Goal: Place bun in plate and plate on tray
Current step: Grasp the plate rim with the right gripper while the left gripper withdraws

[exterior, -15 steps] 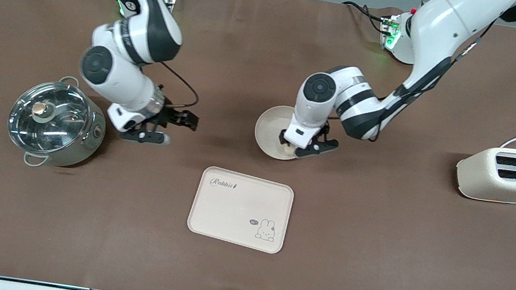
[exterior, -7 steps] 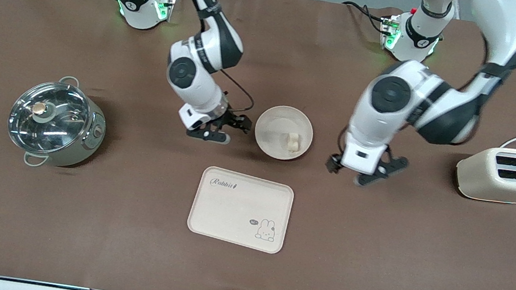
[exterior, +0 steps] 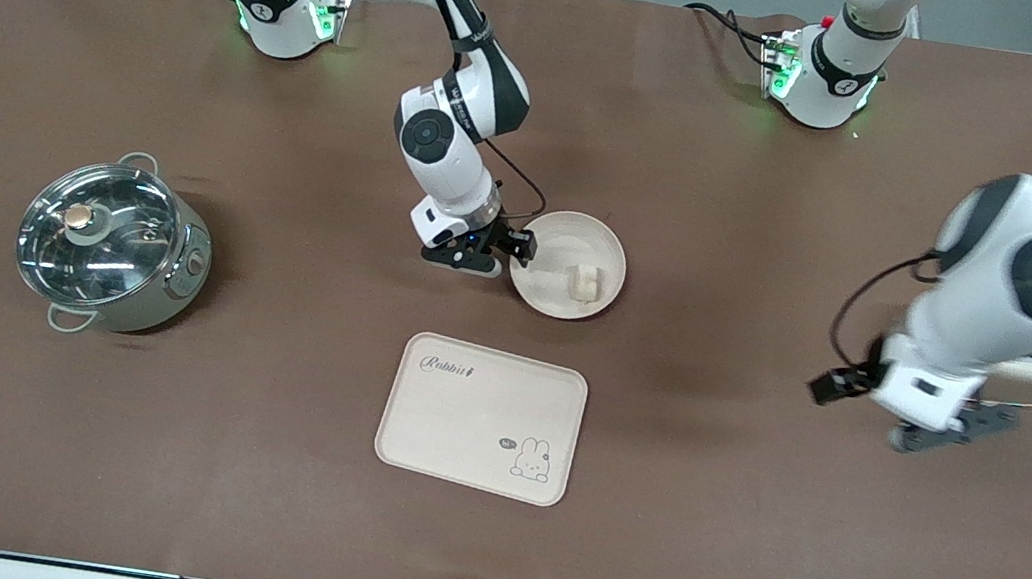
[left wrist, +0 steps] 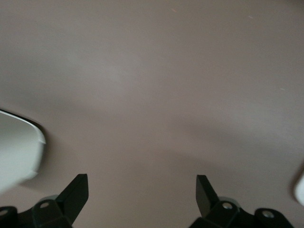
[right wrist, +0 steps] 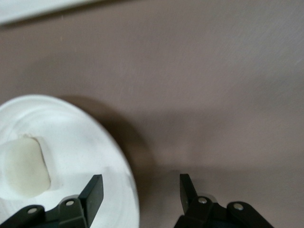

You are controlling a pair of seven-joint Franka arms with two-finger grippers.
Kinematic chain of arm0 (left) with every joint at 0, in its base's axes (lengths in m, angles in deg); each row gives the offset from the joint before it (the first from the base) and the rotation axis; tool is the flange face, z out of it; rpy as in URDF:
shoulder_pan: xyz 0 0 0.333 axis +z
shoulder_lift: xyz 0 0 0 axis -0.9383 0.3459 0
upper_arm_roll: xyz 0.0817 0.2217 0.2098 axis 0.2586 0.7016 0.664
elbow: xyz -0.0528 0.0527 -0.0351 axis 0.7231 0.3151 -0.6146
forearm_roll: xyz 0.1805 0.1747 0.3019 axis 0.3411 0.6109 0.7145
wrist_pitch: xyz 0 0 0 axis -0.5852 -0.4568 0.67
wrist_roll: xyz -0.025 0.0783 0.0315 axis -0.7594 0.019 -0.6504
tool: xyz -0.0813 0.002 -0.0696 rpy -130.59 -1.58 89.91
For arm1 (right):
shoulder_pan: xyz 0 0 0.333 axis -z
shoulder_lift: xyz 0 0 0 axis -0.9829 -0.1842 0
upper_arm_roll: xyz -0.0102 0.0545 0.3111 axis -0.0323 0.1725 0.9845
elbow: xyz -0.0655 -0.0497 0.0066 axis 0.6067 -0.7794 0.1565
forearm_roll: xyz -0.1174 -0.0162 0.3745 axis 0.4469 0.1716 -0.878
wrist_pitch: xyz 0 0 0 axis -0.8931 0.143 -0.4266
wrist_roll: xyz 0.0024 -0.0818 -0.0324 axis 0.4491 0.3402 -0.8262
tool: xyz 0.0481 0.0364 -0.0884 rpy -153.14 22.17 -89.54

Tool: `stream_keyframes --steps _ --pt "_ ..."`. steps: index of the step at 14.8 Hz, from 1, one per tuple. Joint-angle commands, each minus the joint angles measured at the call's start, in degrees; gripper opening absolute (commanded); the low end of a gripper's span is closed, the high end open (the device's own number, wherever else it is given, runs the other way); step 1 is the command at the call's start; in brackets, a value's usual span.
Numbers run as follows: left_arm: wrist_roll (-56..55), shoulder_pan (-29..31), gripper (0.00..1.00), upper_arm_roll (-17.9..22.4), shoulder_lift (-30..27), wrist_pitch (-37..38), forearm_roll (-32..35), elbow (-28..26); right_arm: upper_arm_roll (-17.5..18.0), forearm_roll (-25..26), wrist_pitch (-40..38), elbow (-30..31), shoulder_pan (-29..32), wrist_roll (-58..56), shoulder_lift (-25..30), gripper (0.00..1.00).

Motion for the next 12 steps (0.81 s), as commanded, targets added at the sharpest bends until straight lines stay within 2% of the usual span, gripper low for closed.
stream_keyframes --steps 1,4,5,6,8,10,12 --pt "8.26 6.01 1.0 -1.73 -1.97 5.58 -4.32 2.01 -0.61 -2.05 0.97 0.87 -1.82 0.13 0.58 0.42" --pt "12.38 8.47 1.0 -2.17 -5.22 6.73 -5.99 2.02 -0.7 -2.05 0.79 0.78 -1.47 -0.92 0.49 0.05" --pt "15.8 10.23 1.0 -3.04 -6.36 7.17 -9.13 2.1 -0.7 -2.05 0.79 0.6 -1.38 -1.71 0.41 0.01" --pt "18.19 10.86 1.0 -3.57 -7.68 7.17 -11.43 2.28 -0.7 -2.05 0.53 0.43 -0.94 -3.54 0.32 0.01" --pt "20.66 10.86 1.0 -4.01 -8.66 7.87 -11.98 7.35 -0.78 -2.14 -0.08 -0.62 0.29 -4.27 0.49 0.01" --pt "22.95 10.86 1.0 -5.07 -8.57 14.0 -11.71 12.53 -1.4 -2.14 -4.28 -3.42 1.6 -3.57 1.11 0.0" --pt "24.18 10.77 1.0 -5.95 -8.75 19.63 -11.54 14.84 -1.75 -2.14 -7.46 -7.03 4.5 -3.3 1.11 0.0"
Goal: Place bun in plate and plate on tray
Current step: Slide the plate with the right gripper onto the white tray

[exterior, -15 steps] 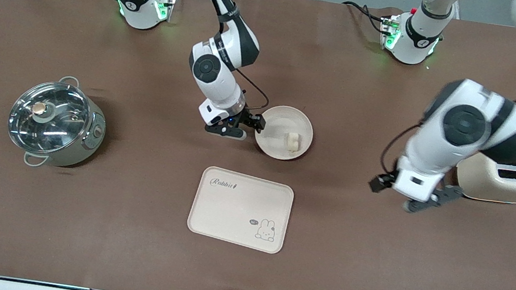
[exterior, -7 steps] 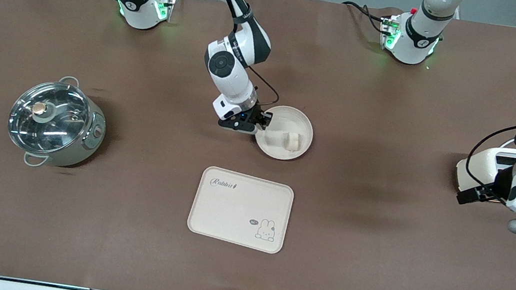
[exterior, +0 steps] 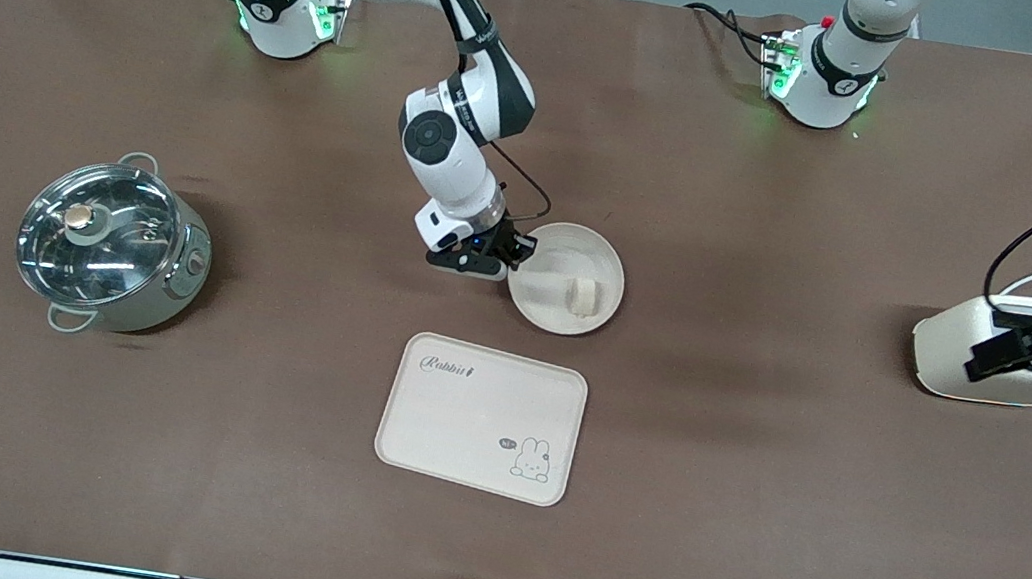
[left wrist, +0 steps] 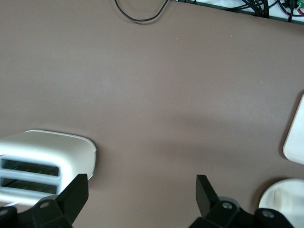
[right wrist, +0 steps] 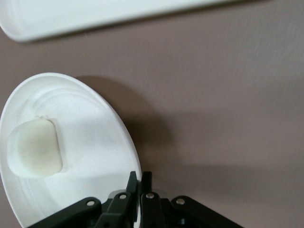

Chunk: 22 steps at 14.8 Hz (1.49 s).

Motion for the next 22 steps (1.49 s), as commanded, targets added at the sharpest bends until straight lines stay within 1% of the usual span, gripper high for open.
stream_keyframes --steps 1,4,5,7,9,10,11,12,13,14,15,16,17,18,19,20,21,22 --pt "3.33 0.55 1.0 -1.36 -0.45 6.3 -0.53 3.39 0.13 -0.99 -4.31 -4.74 5.37 -1.08 1.06 0.0" --pt "8.78 0.55 1.0 -1.27 -0.54 12.27 -0.35 6.63 0.13 -0.29 -6.25 -10.36 10.3 -1.87 0.19 0.01" --pt "8.88 0.55 1.0 -1.27 -0.89 12.81 -0.26 6.73 0.13 -0.2 -6.16 -12.38 11.97 -2.92 -1.55 0.0" --pt "8.88 0.55 1.0 -1.36 -1.33 13.78 -0.35 6.91 0.13 -0.12 -6.51 -18.87 15.66 -4.51 -6.47 0.01" --pt "8.97 0.37 1.0 -1.71 -1.33 13.87 -0.62 7.0 0.13 1.11 -6.25 -22.41 16.73 -5.47 -11.74 0.01" --pt "8.97 0.37 1.0 -2.41 -1.42 13.96 -0.7 7.0 0.13 1.2 -6.16 -25.64 17.34 -5.48 -14.55 0.01" --pt "9.06 0.2 1.0 -2.24 -1.6 14.05 -0.7 7.17 0.13 1.12 -6.34 -28.54 18.22 -5.39 -16.84 0.01" --pt "10.71 0.11 1.0 -0.76 -5.6 13.87 -1.31 6.82 0.22 1.03 -6.6 -29.88 18.66 -5.3 -17.74 0.01" --pt "12.55 -0.67 1.0 1.0 -8.25 13.52 -2.97 6.3 0.22 1.03 -6.69 -30.15 19.1 -5.39 -17.92 0.02" --pt "13.01 -3.29 1.0 2.06 -8.28 13.52 -4.21 6.12 0.22 1.03 -6.78 -30.33 19.63 -5.39 -18.01 0.12" --pt "13.1 -6.28 1.0 4.94 -8.54 13.52 -4.31 6.29 0.22 1.12 -7.39 -30.51 20.15 -5.48 -18.01 0.51" --pt "13.1 -10.05 1.0 8.8 -8.63 13.7 -4.65 6.47 0.13 1.38 -8.7 -30.86 20.33 -5.57 -17.83 1.0" --pt "13.1 -14.26 1.0 12.75 -8.54 13.78 -5.27 6.47 0.13 2.6 -9.06 -30.95 20.25 -5.57 -17.48 1.0" --pt "13.1 -17.09 1.0 16.53 -8.63 14.13 -6.84 6.64 0.13 5.13 -9.59 -31.03 20.25 -5.57 -16.44 1.0" --pt "13.27 -18.94 1.0 20.14 -8.8 14.22 -9.03 6.64 -0.13 8.64 -11.85 -31.03 20.86 -5.57 -15.21 1.0" --pt "13.62 -21.49 1.0 24.7 -9.41 14.22 -11.4 6.64 -0.83 12.15 -16.05 -31.12 22.43 -5.83 -14.5 1.0" --pt "13.89 -25.95 1.0 30.49 -10.12 14.22 -13.51 6.56 -1.09 15.67 -19.14 -31.64 24.62 -7.83 -13.01 1.0" --pt "13.8 -30.34 1.0 35.24 -10.3 14.22 -13.88 6.56 -1.1 17.62 -19.95 -32.0 26.56 -10.37 -10.74 1.0"
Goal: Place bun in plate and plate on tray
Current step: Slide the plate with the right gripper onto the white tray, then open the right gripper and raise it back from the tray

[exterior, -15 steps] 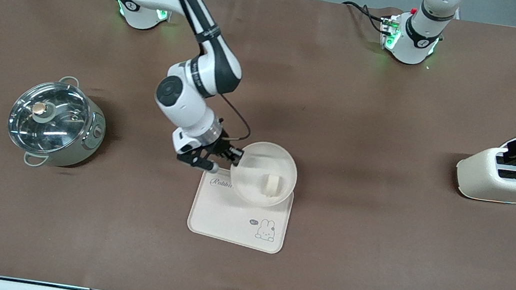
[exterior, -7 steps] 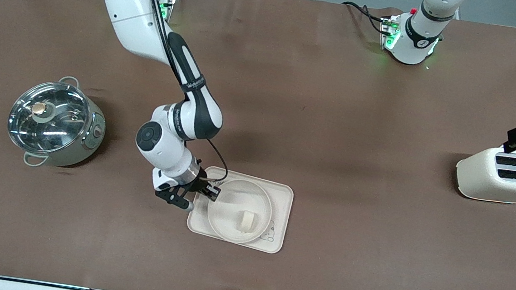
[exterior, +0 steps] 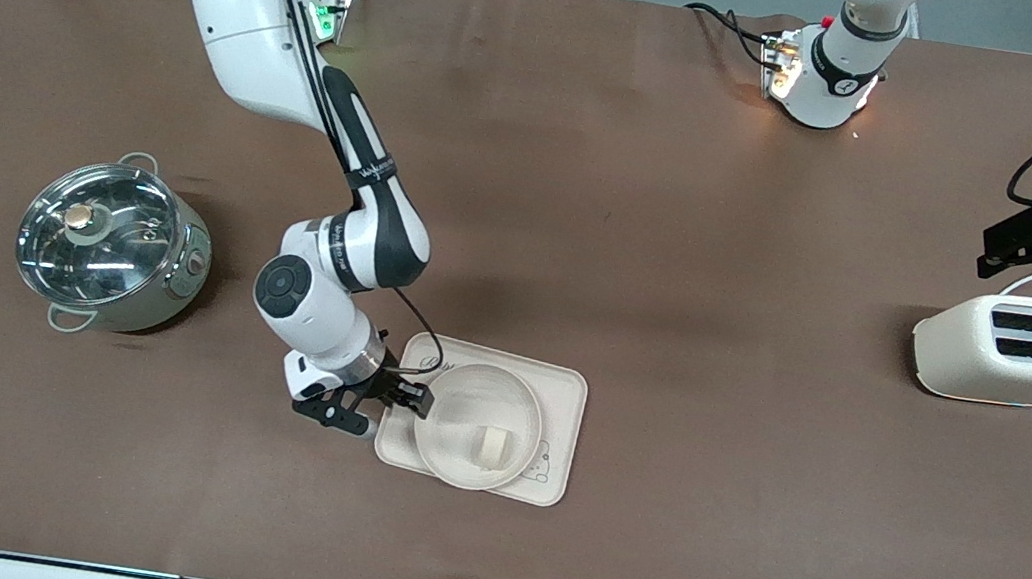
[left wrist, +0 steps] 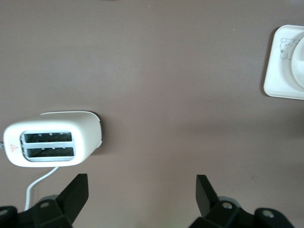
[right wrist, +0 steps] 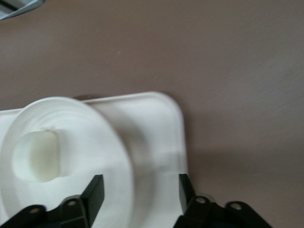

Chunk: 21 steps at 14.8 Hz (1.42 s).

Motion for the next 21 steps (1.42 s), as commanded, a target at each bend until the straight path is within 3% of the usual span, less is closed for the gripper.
stream_keyframes --steps 1,3,7,11,14,17,19,21 --pt "1.29 -10.07 1.0 12.55 -1.71 0.74 -2.63 -0.18 0.62 4.88 -5.49 0.67 6.61 -6.24 6.57 1.0" --pt "1.11 -14.57 1.0 17.15 -2.33 1.35 -2.72 -0.18 0.53 5.32 -10.4 0.58 9.86 -8.97 9.39 1.0" --pt "1.37 -15.21 1.0 17.16 -1.72 2.67 -2.54 0.34 -2.63 8.04 -22.07 1.54 14.01 -12.4 17.11 1.0" --pt "2.17 -15.21 1.0 17.51 -1.8 2.67 -2.8 0.35 -3.16 9.54 -32.72 3.38 19.62 -20.92 26.33 1.0" --pt "4.88 -16.52 1.0 18.56 -2.24 2.85 -2.72 0.17 -3.25 14.26 -34.41 13.19 20.08 -23.4 38.62 1.0" --pt "7.78 -20.73 1.0 24.18 -2.24 2.94 -2.89 0.17 -2.81 18.76 -35.29 26.73 19.64 -23.4 54.09 1.0" --pt "8.14 -20.66 1.0 24.37 -2.24 3.2 -2.89 0.17 -2.55 20.35 -37.66 30.36 19.46 -22.61 59.56 1.0" --pt "7.88 -20.66 1.0 24.54 -2.33 3.29 -2.89 0.17 -2.55 20.44 -41.78 30.37 19.99 -22.17 61.6 1.0"
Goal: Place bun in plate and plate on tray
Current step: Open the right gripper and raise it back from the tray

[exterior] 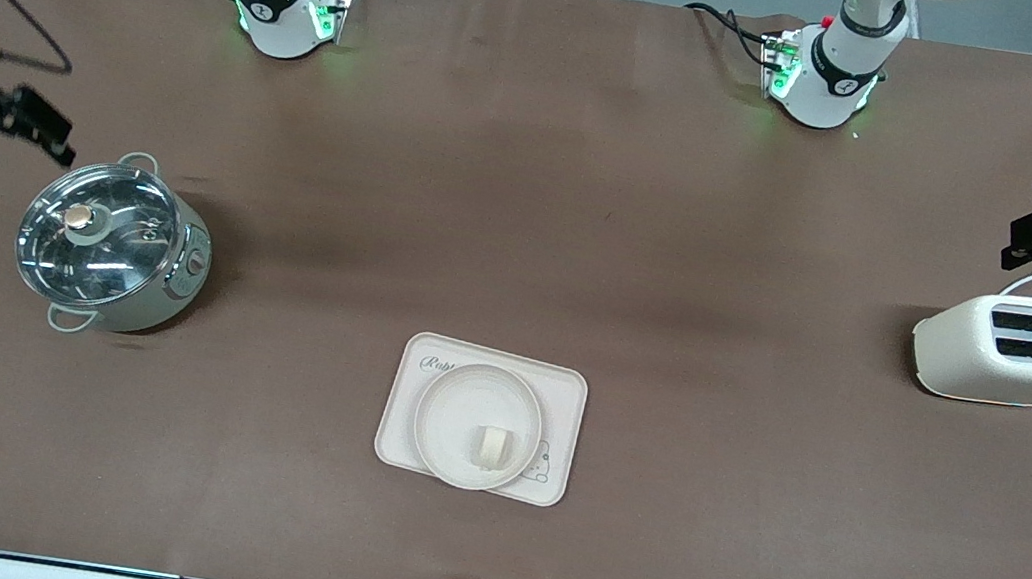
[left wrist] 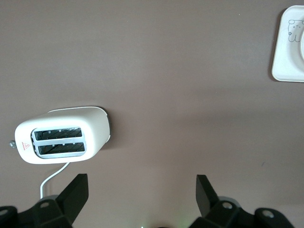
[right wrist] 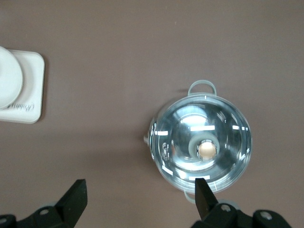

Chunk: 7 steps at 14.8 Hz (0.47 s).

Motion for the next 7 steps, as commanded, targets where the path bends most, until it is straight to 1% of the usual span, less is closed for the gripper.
stream_keyframes --steps 1,5,7 --pt "0.85 -0.68 1.0 1.0 -0.87 1.09 -0.99 0.09 0.19 1.58 -2.23 4.93 0.24 1.16 5.4 1.0" --pt "0.67 -0.86 1.0 0.73 -1.05 1.88 -0.9 0.01 0.54 2.11 -2.33 3.44 -0.46 0.64 5.15 1.0" --pt "0.41 -0.77 1.0 0.47 -0.78 1.88 -0.9 0.09 0.71 3.6 -3.03 -1.29 -1.08 0.98 2.62 1.0"
